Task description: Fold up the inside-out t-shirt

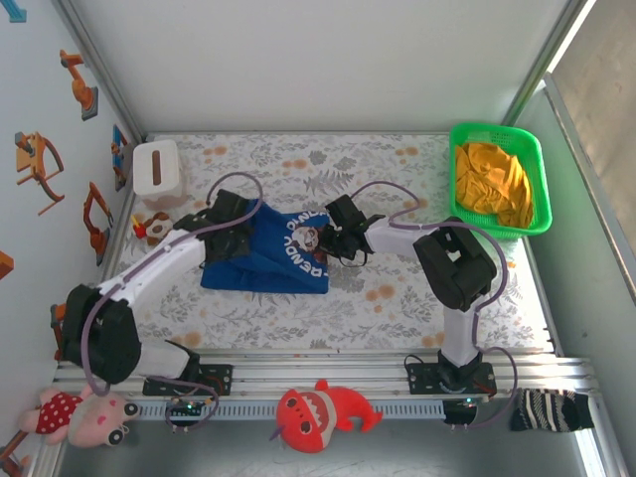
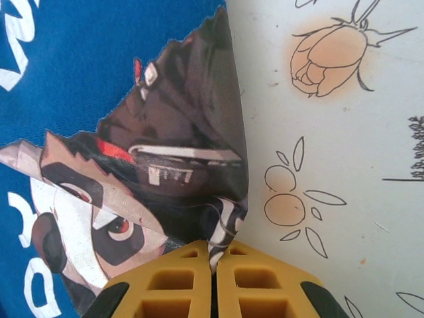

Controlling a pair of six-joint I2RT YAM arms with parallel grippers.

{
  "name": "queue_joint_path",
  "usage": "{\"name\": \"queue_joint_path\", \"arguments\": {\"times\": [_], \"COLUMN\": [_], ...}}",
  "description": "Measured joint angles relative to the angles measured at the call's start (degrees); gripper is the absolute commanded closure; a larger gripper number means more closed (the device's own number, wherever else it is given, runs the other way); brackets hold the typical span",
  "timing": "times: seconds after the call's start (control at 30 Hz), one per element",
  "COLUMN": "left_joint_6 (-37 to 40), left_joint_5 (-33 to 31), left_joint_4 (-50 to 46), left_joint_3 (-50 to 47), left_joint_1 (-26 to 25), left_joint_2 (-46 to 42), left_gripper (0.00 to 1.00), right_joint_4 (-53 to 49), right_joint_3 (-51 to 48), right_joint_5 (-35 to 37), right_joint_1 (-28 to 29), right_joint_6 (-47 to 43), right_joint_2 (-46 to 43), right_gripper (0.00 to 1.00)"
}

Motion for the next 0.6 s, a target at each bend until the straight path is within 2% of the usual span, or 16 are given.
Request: {"name": "queue_joint_path", "arguments": {"times": [0.03,0.07,0.13,0.2,0.3,0.4,0.6], "left_joint_6": [-1.1,-2.4,-4.9,-7.7,-11.3,-12.9,-13.0], "left_joint_5": [0.2,0.5,1.3,1.7,1.4,0.8,2.5], "left_joint_4": [0.1,0.2,0.5,0.2,-1.0,-1.6,-0.7], "left_joint_3": [-2.6,-5.2,-9.8,-13.4,-15.4,-14.4,-6.4], "left_joint_1": [1.1,2.1,3.6,5.0,6.2,6.3,6.3], "left_joint_2": [-1.6,-2.9,-4.8,-6.4,-9.2,-12.5,-13.6], "left_gripper": [1.0,0.95,0.72,0.45,0.27,0.21,0.17], "right_joint_4": [0.0,0.0,0.0,0.0,-0.2,-3.6,-13.0], "right_joint_3": [0.0,0.0,0.0,0.0,0.6,1.1,8.2], "right_joint_5": [0.0,0.0,-0.1,-0.3,-1.1,-0.9,1.6], "right_joint_1": [0.0,0.0,0.0,0.0,0.0,0.1,-0.2], "right_joint_6": [0.0,0.0,-0.2,-0.6,-2.1,-4.5,-10.8], "right_joint_2": [0.0,0.0,0.0,0.0,-0.1,-1.1,-2.0], "right_gripper": [0.93,0.93,0.87,0.76,0.66,0.61,0.58]}}
